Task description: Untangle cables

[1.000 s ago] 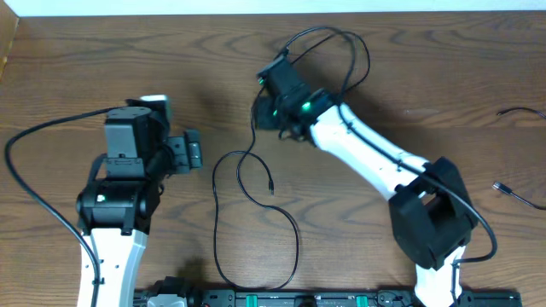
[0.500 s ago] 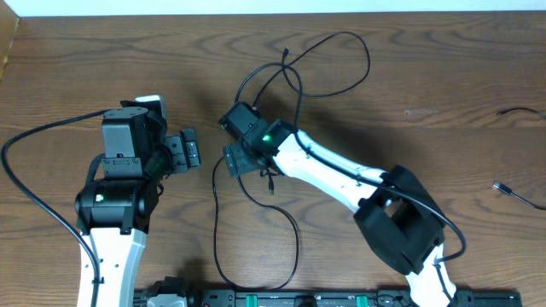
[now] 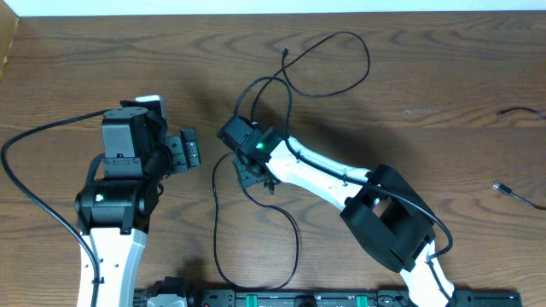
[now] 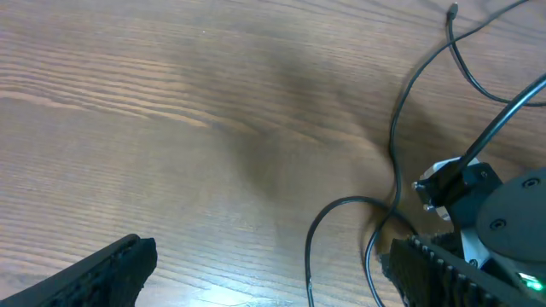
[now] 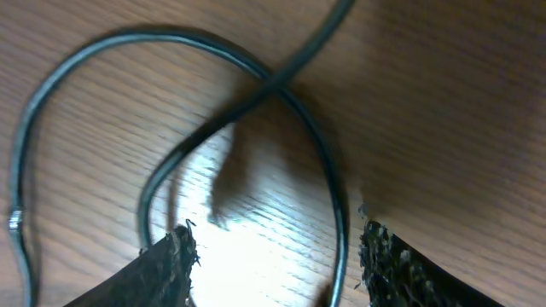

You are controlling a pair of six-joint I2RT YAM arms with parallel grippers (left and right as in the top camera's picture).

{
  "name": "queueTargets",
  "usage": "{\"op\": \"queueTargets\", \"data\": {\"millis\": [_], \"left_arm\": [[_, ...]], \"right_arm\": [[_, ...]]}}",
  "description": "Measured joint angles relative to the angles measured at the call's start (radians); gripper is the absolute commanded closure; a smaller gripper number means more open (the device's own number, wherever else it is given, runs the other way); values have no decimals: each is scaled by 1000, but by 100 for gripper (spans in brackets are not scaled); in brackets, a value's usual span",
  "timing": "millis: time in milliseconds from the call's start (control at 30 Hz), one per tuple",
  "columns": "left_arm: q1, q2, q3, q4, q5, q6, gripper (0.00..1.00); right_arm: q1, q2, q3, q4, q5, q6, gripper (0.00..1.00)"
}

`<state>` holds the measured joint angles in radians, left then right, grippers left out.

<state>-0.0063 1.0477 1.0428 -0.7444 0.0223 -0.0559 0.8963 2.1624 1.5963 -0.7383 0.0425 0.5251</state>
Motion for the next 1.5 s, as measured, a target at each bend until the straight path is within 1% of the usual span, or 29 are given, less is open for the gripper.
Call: {"op": "queueTargets", "data": {"millis": [167, 200, 233, 267, 300, 333, 367, 400, 433, 533, 667, 767, 867, 900, 933, 967, 1033, 1067, 1200, 1267, 1300, 1367, 1500], "left_arm": [[0, 0, 0, 0, 0, 0, 8], [0, 0, 0, 0, 0, 0, 7], [0, 0, 0, 0, 0, 0, 8], [0, 0, 0, 0, 0, 0, 8], [0, 0, 0, 0, 0, 0, 7], [0, 0, 0, 0, 0, 0, 8], [0, 0, 0, 0, 0, 0, 8], [0, 0, 0, 0, 0, 0, 8], [0, 0, 0, 0, 0, 0, 8], [0, 0, 0, 0, 0, 0, 8], [0, 0, 0, -1, 0, 0, 8], [0, 0, 0, 0, -1, 0, 8], [0, 0, 0, -1, -2, 0, 8], [0, 0, 0, -1, -2, 0, 8], [0, 0, 0, -1, -2, 0, 7], [0, 0, 0, -1, -3, 0, 8], [0, 0, 0, -1, -2, 0, 8], [0, 0, 0, -2, -3, 0, 8], [0, 0, 0, -3, -3, 0, 7], [0, 0, 0, -3, -3, 0, 7], [0, 1, 0, -4, -2, 0, 8], [0, 2, 0, -3, -3, 0, 8], [0, 2, 0, -3, -3, 0, 7]], "right_arm": [[1, -1, -54, 40, 19, -11, 41], [3, -1, -57, 48, 26, -14, 46], [4, -2, -61, 51, 32, -16, 49], [5, -3, -63, 53, 35, -23, 54], [5, -4, -68, 56, 41, -29, 57], [5, -6, -73, 62, 47, -42, 66], [5, -7, -77, 64, 54, -54, 82], [5, -11, -83, 69, 58, -84, 92], [5, -11, -84, 74, 63, -98, 99], [11, -11, -87, 80, 116, -163, 99], [-8, -11, -107, 92, 309, -267, 99], [-73, -3, -117, 134, 431, -397, 99], [-146, 0, -120, 190, 534, -497, 99], [-187, 3, -122, 246, 627, -532, 99], [-206, 4, -123, 276, 669, -542, 99], [-252, 6, -124, 375, 787, -590, 99], [-306, 6, -120, 470, 904, -654, 99], [-348, 7, -112, 559, 967, -719, 99], [-431, 11, -34, 758, 1087, -861, 99], [-467, 11, 46, 860, 1143, -934, 99], [-477, 11, 104, 895, 1170, -971, 99], [-480, 11, 167, 907, 1188, -999, 99], [-470, 11, 257, 909, 1188, -1026, 99]]}}
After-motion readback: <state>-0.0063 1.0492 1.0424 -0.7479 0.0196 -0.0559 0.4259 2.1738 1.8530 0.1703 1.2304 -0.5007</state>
